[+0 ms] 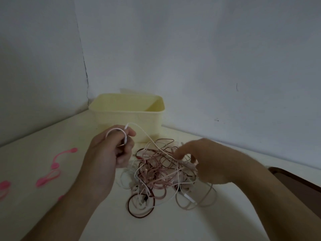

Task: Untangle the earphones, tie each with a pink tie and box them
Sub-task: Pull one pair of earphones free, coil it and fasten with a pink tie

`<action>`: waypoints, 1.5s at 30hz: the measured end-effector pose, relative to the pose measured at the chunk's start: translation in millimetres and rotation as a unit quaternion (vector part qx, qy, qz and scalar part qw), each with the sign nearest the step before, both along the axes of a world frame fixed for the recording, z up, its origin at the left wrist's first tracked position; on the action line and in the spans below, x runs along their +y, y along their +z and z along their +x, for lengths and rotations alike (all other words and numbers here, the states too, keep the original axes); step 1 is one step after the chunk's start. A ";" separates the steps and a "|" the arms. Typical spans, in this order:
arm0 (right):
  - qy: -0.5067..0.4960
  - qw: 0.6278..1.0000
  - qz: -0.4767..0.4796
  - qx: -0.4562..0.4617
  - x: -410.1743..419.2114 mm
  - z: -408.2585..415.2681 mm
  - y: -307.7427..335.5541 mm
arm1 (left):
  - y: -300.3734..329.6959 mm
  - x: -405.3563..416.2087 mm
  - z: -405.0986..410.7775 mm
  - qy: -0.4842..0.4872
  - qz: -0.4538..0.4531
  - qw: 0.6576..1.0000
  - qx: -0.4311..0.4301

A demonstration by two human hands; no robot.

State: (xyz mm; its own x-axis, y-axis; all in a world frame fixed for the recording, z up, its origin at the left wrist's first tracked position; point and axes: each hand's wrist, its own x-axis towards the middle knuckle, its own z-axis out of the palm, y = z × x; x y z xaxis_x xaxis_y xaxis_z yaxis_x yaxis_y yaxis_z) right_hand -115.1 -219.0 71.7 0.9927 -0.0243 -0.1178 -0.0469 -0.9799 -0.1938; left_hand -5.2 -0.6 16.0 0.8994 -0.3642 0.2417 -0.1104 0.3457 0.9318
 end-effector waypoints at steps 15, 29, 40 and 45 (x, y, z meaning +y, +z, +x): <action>-0.153 0.814 0.472 -0.303 -9.3 -3.5 21.2 | -4.9 -5.7 -1.8 -0.025 0.171 0.985 0.001; -0.069 0.848 0.468 -0.238 8.3 -5.5 16.7 | -9.4 -10.4 -21.7 0.026 0.190 0.954 -0.228; 0.019 0.940 0.309 -0.142 50.7 -3.0 -3.7 | -20.4 -23.5 -31.2 -0.067 0.183 0.943 -0.269; 0.035 0.916 0.366 -0.162 33.7 -0.9 0.3 | -16.6 -26.9 -29.0 -0.019 0.084 0.983 -0.165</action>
State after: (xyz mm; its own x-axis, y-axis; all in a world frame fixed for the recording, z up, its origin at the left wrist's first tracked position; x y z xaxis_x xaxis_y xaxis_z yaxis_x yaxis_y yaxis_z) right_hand -116.0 -185.2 72.1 0.9748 0.0088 0.2230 0.1865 -0.5811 -0.7922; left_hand -34.2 -27.5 -0.6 0.7680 -0.4546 0.4512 -0.4054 0.2003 0.8919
